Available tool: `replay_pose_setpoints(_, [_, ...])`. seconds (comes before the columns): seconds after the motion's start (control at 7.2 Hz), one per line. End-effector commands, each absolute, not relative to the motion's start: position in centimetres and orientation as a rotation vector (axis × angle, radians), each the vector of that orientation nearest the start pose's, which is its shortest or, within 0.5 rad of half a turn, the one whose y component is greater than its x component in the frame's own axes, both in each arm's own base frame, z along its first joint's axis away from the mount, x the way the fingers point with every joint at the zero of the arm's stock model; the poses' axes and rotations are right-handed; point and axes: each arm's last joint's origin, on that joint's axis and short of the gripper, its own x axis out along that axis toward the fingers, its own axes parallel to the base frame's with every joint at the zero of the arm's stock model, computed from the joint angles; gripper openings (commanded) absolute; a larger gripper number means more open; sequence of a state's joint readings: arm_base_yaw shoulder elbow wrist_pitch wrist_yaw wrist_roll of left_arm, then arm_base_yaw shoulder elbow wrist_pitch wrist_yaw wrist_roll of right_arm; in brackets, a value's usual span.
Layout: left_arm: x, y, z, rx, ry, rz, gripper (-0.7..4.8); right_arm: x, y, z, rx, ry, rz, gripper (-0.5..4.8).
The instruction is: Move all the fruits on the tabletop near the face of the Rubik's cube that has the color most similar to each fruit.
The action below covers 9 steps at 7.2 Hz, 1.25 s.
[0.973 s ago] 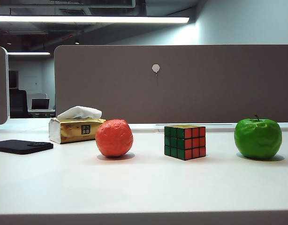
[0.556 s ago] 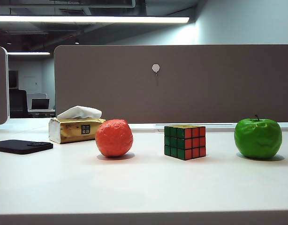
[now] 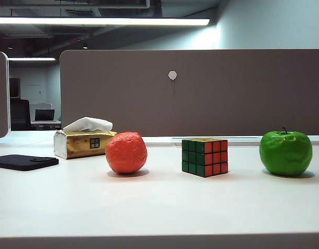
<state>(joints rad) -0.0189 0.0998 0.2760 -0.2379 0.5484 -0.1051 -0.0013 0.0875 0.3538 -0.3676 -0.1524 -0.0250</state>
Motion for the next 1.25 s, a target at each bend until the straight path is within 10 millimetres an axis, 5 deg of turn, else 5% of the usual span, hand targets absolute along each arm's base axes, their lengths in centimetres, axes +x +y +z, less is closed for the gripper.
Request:
replay_pose_setpoints(0.14, [9.6, -1.8, 24.7, -0.096, 0.159, -0.605, -0.05, 9.4, 0.4, 28.6, -0.038, 0.334, 0.156, -0.01])
replay_pose_setpoints(0.42, [11.0, -2.6, 24.6, -0.064, 0.228, -0.672, -0.05, 12.2, 0.4, 30.0, -0.027, 0.472, 0.160, -0.01])
replay_pose_setpoints(0.56, [12.4, -4.7, 24.6, -0.026, 0.233, -0.698, -0.05, 14.0, 0.5, 30.1, -0.003, 0.521, 0.173, -0.01])
replay_pose_setpoints(0.83, [12.7, -5.3, 24.5, -0.017, 0.230, -0.711, -0.05, 14.1, 0.5, 30.2, 0.002, 0.502, 0.201, 0.00])
replay_pose_setpoints(0.97, [15.0, -7.5, 26.1, -0.038, -0.001, -0.761, -0.04, 16.1, 0.6, 30.8, 0.090, 0.415, 0.211, -0.01])
replay_pose_setpoints(1.11, [15.0, -7.5, 26.1, -0.042, -0.004, -0.767, -0.05, 16.7, 0.6, 30.4, 0.113, 0.451, 0.213, -0.01])
replay_pose_setpoints(1.25, [14.8, -7.8, 25.9, -0.081, 0.039, -0.875, -0.05, 18.6, 1.0, 29.3, 0.191, 0.643, 0.329, -0.01])
